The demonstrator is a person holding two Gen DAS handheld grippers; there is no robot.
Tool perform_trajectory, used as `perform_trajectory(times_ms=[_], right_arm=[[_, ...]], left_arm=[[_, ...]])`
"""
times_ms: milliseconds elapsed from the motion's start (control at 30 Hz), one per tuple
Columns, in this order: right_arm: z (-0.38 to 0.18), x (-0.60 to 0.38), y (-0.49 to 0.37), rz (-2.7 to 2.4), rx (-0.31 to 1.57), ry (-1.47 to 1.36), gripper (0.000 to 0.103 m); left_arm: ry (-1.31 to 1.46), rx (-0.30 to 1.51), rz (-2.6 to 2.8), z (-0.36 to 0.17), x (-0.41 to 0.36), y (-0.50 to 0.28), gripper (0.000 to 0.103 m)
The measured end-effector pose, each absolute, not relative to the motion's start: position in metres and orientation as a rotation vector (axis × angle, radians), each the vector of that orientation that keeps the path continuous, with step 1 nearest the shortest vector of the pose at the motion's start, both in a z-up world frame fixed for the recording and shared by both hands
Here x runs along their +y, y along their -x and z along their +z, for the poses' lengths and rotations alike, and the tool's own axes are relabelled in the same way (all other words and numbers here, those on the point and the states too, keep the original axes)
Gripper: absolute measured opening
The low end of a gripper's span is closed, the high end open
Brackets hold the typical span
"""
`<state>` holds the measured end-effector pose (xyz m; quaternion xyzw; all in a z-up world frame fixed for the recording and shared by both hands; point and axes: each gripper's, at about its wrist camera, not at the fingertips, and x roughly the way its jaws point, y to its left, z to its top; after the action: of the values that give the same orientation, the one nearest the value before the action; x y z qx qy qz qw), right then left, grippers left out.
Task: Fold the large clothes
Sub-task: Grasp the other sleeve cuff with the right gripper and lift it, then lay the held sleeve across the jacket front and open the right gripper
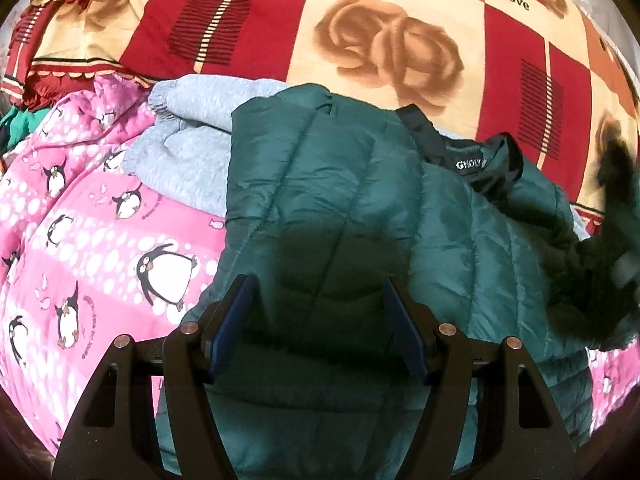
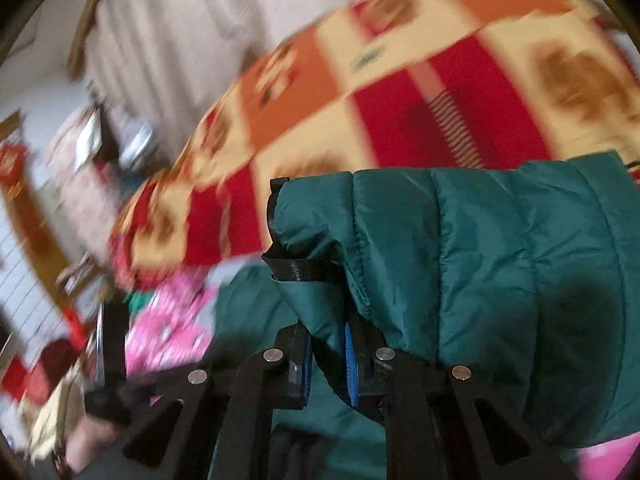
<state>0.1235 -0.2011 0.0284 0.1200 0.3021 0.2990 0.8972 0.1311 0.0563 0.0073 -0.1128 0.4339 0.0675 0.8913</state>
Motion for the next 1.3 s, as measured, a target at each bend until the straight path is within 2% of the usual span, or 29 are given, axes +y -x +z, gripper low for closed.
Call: perform_trajectory(times_ms=[167, 233, 300, 367, 567, 767, 933, 1300], right_arm=[[-0.022, -0.162, -0.131, 0.616, 0.813, -0.146, 0.015], [-0.019, -0.164, -0.128, 0.632, 0.811, -0.168, 0.029], [-0.013, -0.166, -0.124, 0.637, 0.814, -0.179, 0.054], [-0.007, -0.171, -0.112, 0.640, 0.815, -0.171, 0.069], [0.010, -0.193, -0.073, 0.440, 0.920, -0.017, 0.070], [-0.021, -0.220, -0.050, 0.334, 1.008, 0.042, 0.070], [-0.034, -0.216, -0.043, 0.342, 0.946, 0.144, 0.079], [-0.039, -0.224, -0.036, 0.351, 0.897, 0.155, 0.085]], left_arm=[[0.235, 0.927, 0.122, 0.000, 0.051, -0.137, 0.068], [0.246, 0.930, 0.100, 0.000, 0.050, -0.139, 0.068], [0.261, 0.926, 0.066, 0.002, 0.046, -0.141, 0.068], [0.281, 0.917, 0.039, 0.005, 0.044, -0.141, 0.068], [0.346, 0.903, -0.109, 0.013, 0.028, -0.140, 0.068], [0.363, 0.933, -0.326, 0.006, -0.011, -0.143, 0.068], [0.383, 0.951, -0.352, 0.001, -0.026, -0.147, 0.068], [0.503, 0.735, -0.242, 0.030, 0.011, -0.125, 0.068]])
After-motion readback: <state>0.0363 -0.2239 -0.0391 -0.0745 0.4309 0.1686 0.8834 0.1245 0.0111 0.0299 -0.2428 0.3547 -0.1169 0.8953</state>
